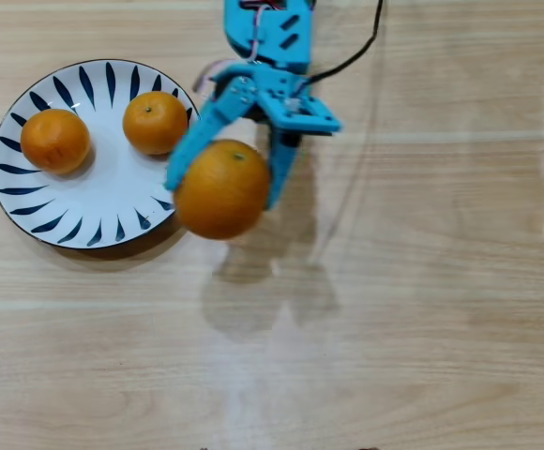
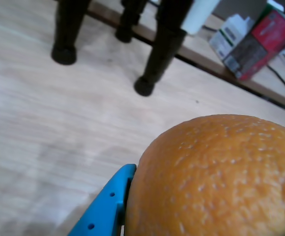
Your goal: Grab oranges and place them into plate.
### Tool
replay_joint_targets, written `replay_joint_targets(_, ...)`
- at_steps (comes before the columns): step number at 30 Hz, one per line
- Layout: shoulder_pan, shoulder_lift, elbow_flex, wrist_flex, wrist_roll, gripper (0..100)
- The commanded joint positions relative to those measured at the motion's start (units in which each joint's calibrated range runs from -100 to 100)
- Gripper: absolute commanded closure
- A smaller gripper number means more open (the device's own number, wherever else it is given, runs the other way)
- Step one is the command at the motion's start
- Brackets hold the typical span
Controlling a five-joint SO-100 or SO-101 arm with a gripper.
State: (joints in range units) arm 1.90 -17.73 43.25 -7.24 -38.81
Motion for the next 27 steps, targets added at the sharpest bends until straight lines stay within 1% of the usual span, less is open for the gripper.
replay_joint_targets(1,10.1,-8.3,1.6,-1.3,0.3,65)
replay_joint_targets(2,13.5,-8.8,2.7,-1.3,0.3,65)
replay_joint_targets(5,17.4,-8.9,4.5,-1.3,0.1,65)
replay_joint_targets(8,20.1,-8.8,7.7,-1.3,-3.8,65)
replay_joint_targets(10,21.6,-8.7,9.9,-1.3,-5.3,65)
replay_joint_targets(15,21.3,-5.1,8.8,-1.6,-5.3,65)
replay_joint_targets(20,21.2,-1.6,8.0,-5.3,-5.5,65)
replay_joint_targets(23,20.9,-0.7,7.9,-5.4,-5.7,65)
replay_joint_targets(27,20.3,-0.6,8.1,-5.4,-5.7,60)
